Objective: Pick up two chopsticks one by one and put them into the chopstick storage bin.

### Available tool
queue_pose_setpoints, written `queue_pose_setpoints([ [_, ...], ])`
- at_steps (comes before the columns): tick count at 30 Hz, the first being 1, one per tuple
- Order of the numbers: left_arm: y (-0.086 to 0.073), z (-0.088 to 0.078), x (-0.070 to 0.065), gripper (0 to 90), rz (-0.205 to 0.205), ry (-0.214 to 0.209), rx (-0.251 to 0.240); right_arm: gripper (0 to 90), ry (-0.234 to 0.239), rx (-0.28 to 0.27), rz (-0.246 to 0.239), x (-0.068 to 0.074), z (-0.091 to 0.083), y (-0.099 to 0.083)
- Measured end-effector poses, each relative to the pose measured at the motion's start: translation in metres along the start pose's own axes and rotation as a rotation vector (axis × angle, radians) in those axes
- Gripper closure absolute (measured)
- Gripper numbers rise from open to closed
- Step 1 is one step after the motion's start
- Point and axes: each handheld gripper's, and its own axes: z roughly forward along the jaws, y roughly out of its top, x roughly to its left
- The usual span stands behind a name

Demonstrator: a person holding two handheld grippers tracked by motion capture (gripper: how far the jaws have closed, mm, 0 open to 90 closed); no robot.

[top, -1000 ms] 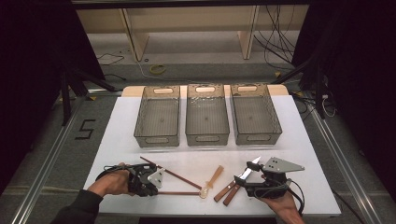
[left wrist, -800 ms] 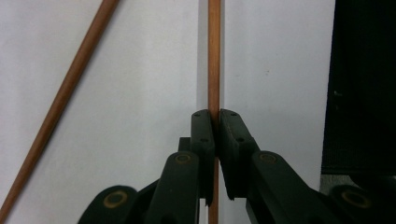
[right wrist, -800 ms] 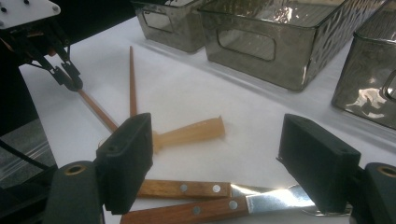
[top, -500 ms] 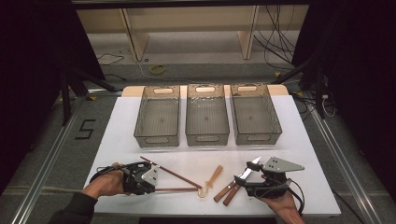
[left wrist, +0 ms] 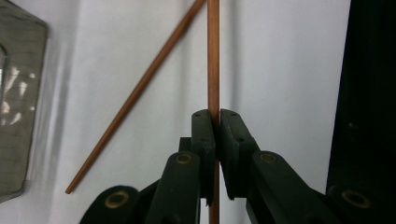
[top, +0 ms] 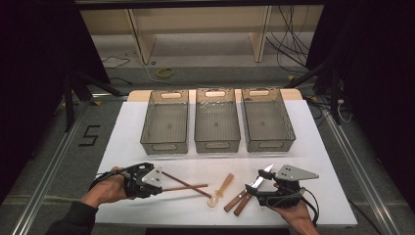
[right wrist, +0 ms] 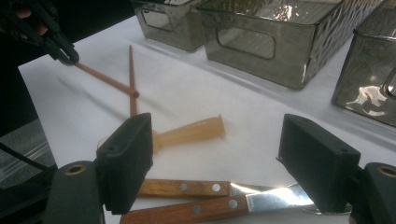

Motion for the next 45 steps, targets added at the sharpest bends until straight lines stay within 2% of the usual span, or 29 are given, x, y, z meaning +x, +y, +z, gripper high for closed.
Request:
queue_pose_setpoints([
  [3,0.004,-0.006,0.004,84.6,-0.039,0.041,-0.041,27.0,0.000,0.000,-0.001,0.000,0.000,0.000],
  [4,0.006,-0.008,0.006,84.6,-0.058,0.068,-0.056,27.0,-0.001,0.000,0.000,0.000,0.000,0.000],
  [5,0.008,-0.010,0.009,84.6,-0.085,0.074,-0.071,27.0,-0.001,0.000,0.000,0.000,0.000,0.000],
  [6,0.009,-0.012,0.011,84.6,-0.092,0.091,-0.084,27.0,0.000,0.000,0.000,0.000,0.000,0.000],
  [10,0.015,-0.021,0.026,84.6,-0.215,0.161,-0.170,27.0,0.000,-0.002,0.000,-0.001,-0.001,0.000],
  [12,0.017,-0.026,0.037,84.6,-0.270,0.188,-0.189,27.0,-0.001,-0.003,0.001,-0.001,-0.001,0.000],
  [17,0.021,-0.036,0.059,84.6,-0.361,0.232,-0.234,27.0,-0.001,-0.004,0.003,-0.001,-0.001,0.000],
  [21,0.024,-0.041,0.076,84.6,-0.411,0.264,-0.263,27.0,-0.001,-0.004,0.002,-0.001,-0.001,0.000],
  [27,0.029,-0.044,0.101,84.6,-0.476,0.289,-0.273,27.0,0.002,-0.005,0.003,-0.001,-0.001,0.000],
  [39,0.034,-0.042,0.144,84.7,-0.568,0.321,-0.266,27.0,0.004,-0.005,0.005,-0.002,-0.001,0.000],
  [45,0.036,-0.039,0.161,84.6,-0.610,0.333,-0.288,27.0,0.008,-0.005,0.005,-0.002,-0.001,0.000],
])
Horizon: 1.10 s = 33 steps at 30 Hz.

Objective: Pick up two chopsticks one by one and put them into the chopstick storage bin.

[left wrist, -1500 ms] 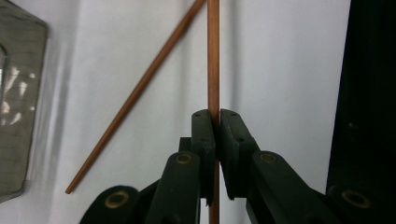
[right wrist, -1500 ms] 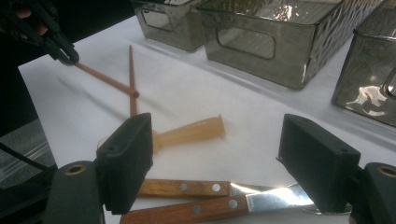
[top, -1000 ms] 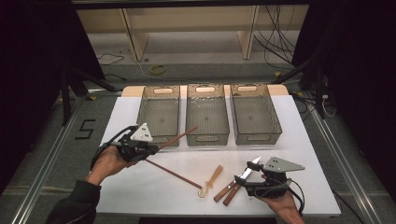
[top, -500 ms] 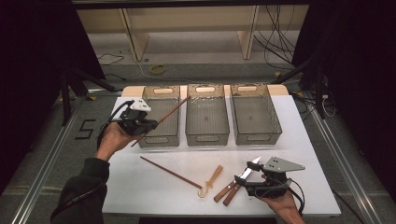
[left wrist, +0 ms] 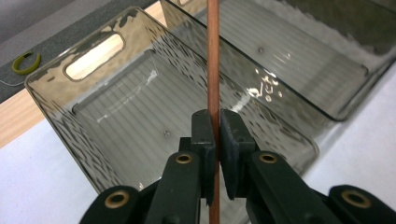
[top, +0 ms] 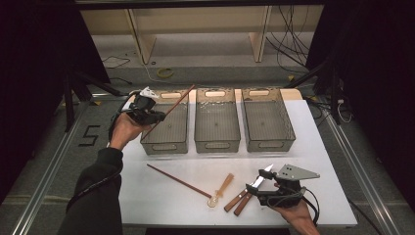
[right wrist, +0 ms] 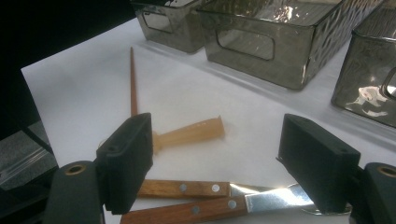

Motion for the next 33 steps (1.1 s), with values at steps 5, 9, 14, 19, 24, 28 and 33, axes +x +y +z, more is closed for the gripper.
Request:
queue_pose_setpoints([
  [5,0.005,0.008,0.007,84.6,-0.032,0.002,-0.016,27.0,0.002,-0.002,0.002,0.000,0.000,0.000],
  [9,0.007,0.013,0.012,84.6,-0.051,0.011,-0.023,27.0,0.003,-0.002,0.002,0.000,0.000,0.000],
  [14,0.007,0.021,0.017,84.6,-0.074,0.019,-0.018,27.0,0.005,-0.004,0.001,0.000,0.000,0.000],
  [19,-0.001,0.028,0.024,84.6,-0.112,0.026,-0.016,27.0,0.006,-0.002,-0.003,0.000,-0.001,0.000],
  [24,-0.010,0.034,0.026,84.5,-0.130,0.026,-0.006,27.0,0.006,-0.002,-0.001,0.000,-0.001,0.000],
  [28,-0.016,0.039,0.027,84.5,-0.147,0.028,-0.003,27.0,0.007,-0.002,-0.003,0.000,-0.001,0.000],
  [33,-0.022,0.045,0.029,84.4,-0.180,0.028,0.009,27.0,0.006,-0.001,-0.002,0.000,-0.001,0.000],
])
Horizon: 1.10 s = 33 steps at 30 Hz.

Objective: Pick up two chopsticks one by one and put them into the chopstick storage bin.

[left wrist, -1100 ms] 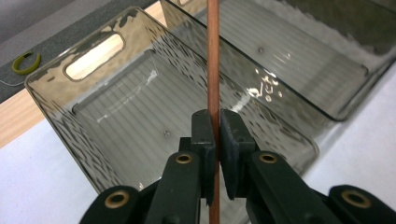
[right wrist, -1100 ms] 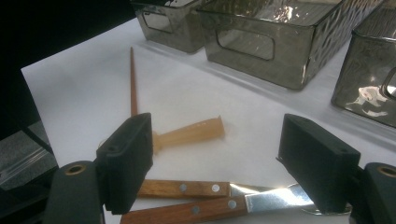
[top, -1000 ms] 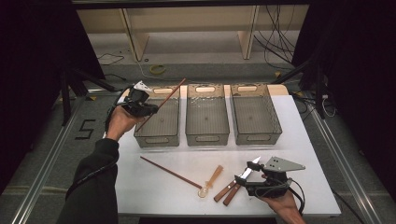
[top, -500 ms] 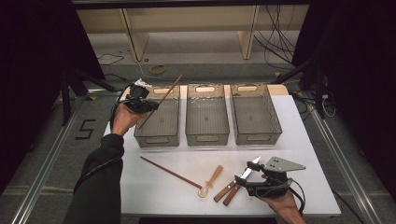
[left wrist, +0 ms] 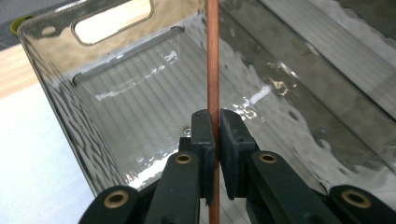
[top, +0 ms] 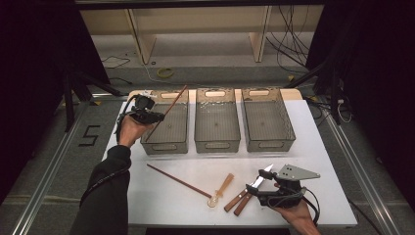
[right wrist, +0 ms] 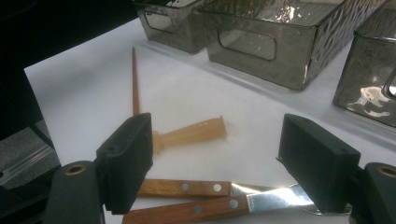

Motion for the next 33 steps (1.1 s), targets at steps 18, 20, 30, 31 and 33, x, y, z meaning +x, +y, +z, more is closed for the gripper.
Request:
queue_pose_setpoints([
  [18,-0.010,-0.005,-0.001,47.7,-0.018,-0.043,-0.019,27.0,0.000,0.001,0.005,0.000,0.000,0.000],
  [20,-0.011,-0.015,-0.006,42.4,0.019,-0.071,-0.033,27.0,-0.001,-0.001,0.000,0.000,0.000,0.000],
  [30,-0.031,-0.051,-0.060,32.5,0.292,-0.207,0.008,27.0,0.000,0.002,0.000,0.000,0.000,0.000],
  [31,-0.033,-0.052,-0.066,31.8,0.322,-0.219,0.025,27.0,0.000,0.002,0.000,0.000,0.000,0.000],
  [33,-0.037,-0.053,-0.076,30.1,0.379,-0.237,0.065,27.0,0.000,0.003,0.000,0.001,0.000,0.000],
])
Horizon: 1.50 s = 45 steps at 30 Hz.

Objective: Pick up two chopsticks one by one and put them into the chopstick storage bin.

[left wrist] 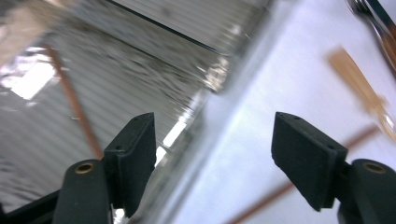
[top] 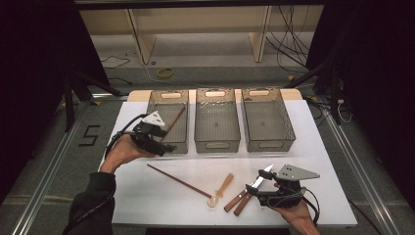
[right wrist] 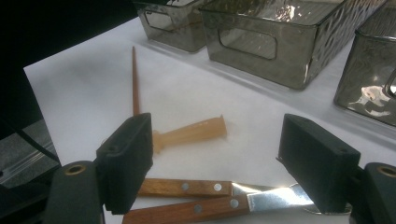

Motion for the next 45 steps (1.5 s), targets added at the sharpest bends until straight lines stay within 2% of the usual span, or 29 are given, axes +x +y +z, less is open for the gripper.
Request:
queue_pose_setpoints([
  [3,-0.001,0.004,-0.013,29.1,0.052,-0.022,0.047,27.0,0.000,0.001,-0.001,0.000,0.000,0.000],
  [5,-0.002,0.006,-0.017,28.0,0.073,-0.031,0.063,27.0,0.000,0.002,-0.002,0.000,0.000,0.000],
  [10,-0.009,0.013,-0.025,25.8,0.084,-0.058,0.096,27.0,0.001,0.001,-0.002,0.000,0.000,0.000],
  [15,-0.014,0.022,-0.031,24.4,0.113,-0.089,0.150,27.0,0.001,0.003,-0.002,0.001,0.000,0.000],
  [24,-0.014,0.042,-0.037,26.0,0.192,-0.114,0.268,27.0,0.004,0.004,-0.002,0.001,0.000,0.000],
  [27,-0.015,0.048,-0.038,28.3,0.219,-0.124,0.310,27.0,0.004,0.004,-0.002,0.001,0.000,0.000],
  [33,-0.021,0.057,-0.038,33.8,0.227,-0.142,0.343,27.0,0.005,0.006,-0.001,0.001,0.000,0.000],
  [34,-0.021,0.058,-0.038,35.2,0.242,-0.144,0.354,27.0,0.005,0.006,-0.002,0.001,0.000,0.000],
  [45,-0.027,0.069,-0.039,50.0,0.262,-0.161,0.401,27.0,0.006,0.007,-0.001,0.000,0.001,0.000],
])
